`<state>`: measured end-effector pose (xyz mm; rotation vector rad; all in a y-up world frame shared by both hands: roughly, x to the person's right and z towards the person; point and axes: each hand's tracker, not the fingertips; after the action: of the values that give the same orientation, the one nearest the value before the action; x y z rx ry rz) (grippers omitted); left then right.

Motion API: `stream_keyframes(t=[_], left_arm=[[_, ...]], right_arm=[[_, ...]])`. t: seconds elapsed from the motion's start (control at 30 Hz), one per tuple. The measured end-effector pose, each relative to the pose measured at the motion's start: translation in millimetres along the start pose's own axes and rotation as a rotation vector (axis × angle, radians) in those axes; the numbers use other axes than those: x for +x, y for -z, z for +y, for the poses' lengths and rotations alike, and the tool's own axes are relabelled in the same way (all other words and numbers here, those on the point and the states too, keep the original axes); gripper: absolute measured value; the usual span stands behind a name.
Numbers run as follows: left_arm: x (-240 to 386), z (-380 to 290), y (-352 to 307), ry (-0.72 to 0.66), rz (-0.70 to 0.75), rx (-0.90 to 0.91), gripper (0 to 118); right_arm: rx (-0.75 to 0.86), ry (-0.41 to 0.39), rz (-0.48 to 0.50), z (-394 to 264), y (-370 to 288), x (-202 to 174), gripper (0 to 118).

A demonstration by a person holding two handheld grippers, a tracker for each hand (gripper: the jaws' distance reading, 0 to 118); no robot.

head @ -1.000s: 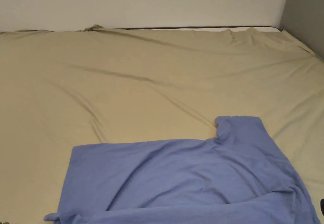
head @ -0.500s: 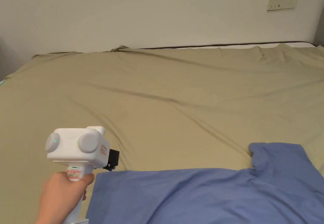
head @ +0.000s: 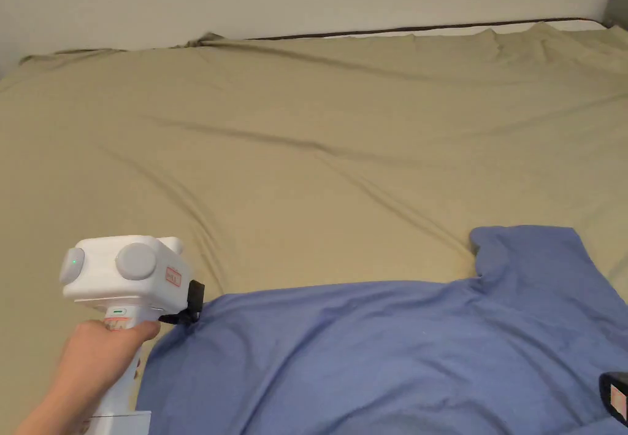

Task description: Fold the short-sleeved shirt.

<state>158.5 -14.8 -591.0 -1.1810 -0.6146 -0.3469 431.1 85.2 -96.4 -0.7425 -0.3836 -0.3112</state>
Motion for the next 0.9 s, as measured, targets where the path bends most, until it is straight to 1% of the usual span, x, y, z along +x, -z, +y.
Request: stream_keyframes(t=[0.07, 0.1, 0.13, 0.17, 0.2, 0.23, 0.27, 0.33, 0.37, 0.4, 0.43, 0.47, 0.5, 0.53, 0.57, 0.6, 0.63, 0.67, 0.7, 0.73, 0.77, 0.8, 0.83, 0.87, 0.9], left_arm=[[4, -4, -23, -0.007, 0.014, 0.060, 1], [3, -7, -31, -0.018, 0.002, 0.084, 1], [2, -10, -41, -0.021, -0.024, 0.092, 1], [7, -15, -55, -0.022, -0.037, 0.106, 1], [7, -18, -65, -0.022, -0.044, 0.127, 1], [9, -21, -73, -0.027, -0.048, 0.146, 1], [11, -21, -80, -0.019, -0.051, 0.153, 1], [16, -21, -90, 0.007, -0.042, 0.156, 1], [19, -21, -92, 0.030, -0.037, 0.148, 1], [21, -19, -93, 0.049, -0.030, 0.148, 1], [24, -17, -94, 0.058, -0.025, 0.140, 1], [24, -16, -93, 0.060, -0.026, 0.136, 1], [25, -16, -93, 0.059, -0.025, 0.134, 1], [24, -14, -93, 0.055, -0.026, 0.129, 1], [23, -13, -92, 0.050, -0.028, 0.124, 1], [23, -13, -92, 0.046, -0.030, 0.122, 1], [22, -13, -92, 0.040, -0.037, 0.119, 1], [22, -13, -93, 0.037, -0.047, 0.115, 1], [19, -11, -92, 0.037, -0.051, 0.114, 1], [19, -11, -93, 0.037, -0.052, 0.117, 1], [20, -11, -94, 0.035, -0.053, 0.120, 1], [21, -11, -95, 0.035, -0.052, 0.122, 1], [19, -10, -96, 0.037, -0.051, 0.125, 1], [18, -11, -100, 0.034, -0.060, 0.130, 1], [18, -12, -104, 0.026, -0.075, 0.135, 1]], right_arm=[[0.008, -0.018, -0.009, 16, 11, 15, 2], [0.000, -0.032, -0.027, 26, 18, 22, 10], [0.000, -0.055, -0.062, 40, 29, 31, 10], [-0.007, -0.051, -0.076, 50, 41, 45, 20], [-0.052, -0.029, -0.110, 63, 60, 62, 46], [-0.147, 0.013, -0.108, 77, 89, 84, 110], [-0.131, 0.048, -0.100, 83, 104, 99, 118], [-0.247, 0.148, -0.099, 100, 147, 128, 118], [-0.304, 0.193, -0.132, 105, 168, 139, 118], [-0.331, 0.218, -0.149, 109, 186, 140, 118], [-0.373, 0.244, -0.165, 111, 207, 148, 118], [-0.416, 0.269, -0.201, 111, 223, 154, 118], [-0.441, 0.272, -0.241, 109, 234, 156, 115], [-0.463, 0.270, -0.294, 108, 250, 168, 104], [-0.508, 0.264, -0.306, 105, 258, 170, 95], [-0.521, 0.258, -0.297, 101, 260, 170, 96], [-0.454, 0.258, -0.287, 105, 247, 165, 90], [-0.460, 0.231, -0.271, 108, 244, 162, 70], [-0.442, 0.168, -0.252, 110, 239, 158, 31], [-0.411, 0.087, -0.305, 111, 234, 153, 2], [-0.395, 0.055, -0.347, 112, 225, 141, 2], [-0.421, 0.085, -0.310, 112, 223, 138, 2], [-0.433, 0.048, -0.301, 111, 220, 135, 2], [-0.422, 0.029, -0.277, 112, 214, 133, 2], [-0.402, 0.046, -0.250, 116, 206, 134, 2]])
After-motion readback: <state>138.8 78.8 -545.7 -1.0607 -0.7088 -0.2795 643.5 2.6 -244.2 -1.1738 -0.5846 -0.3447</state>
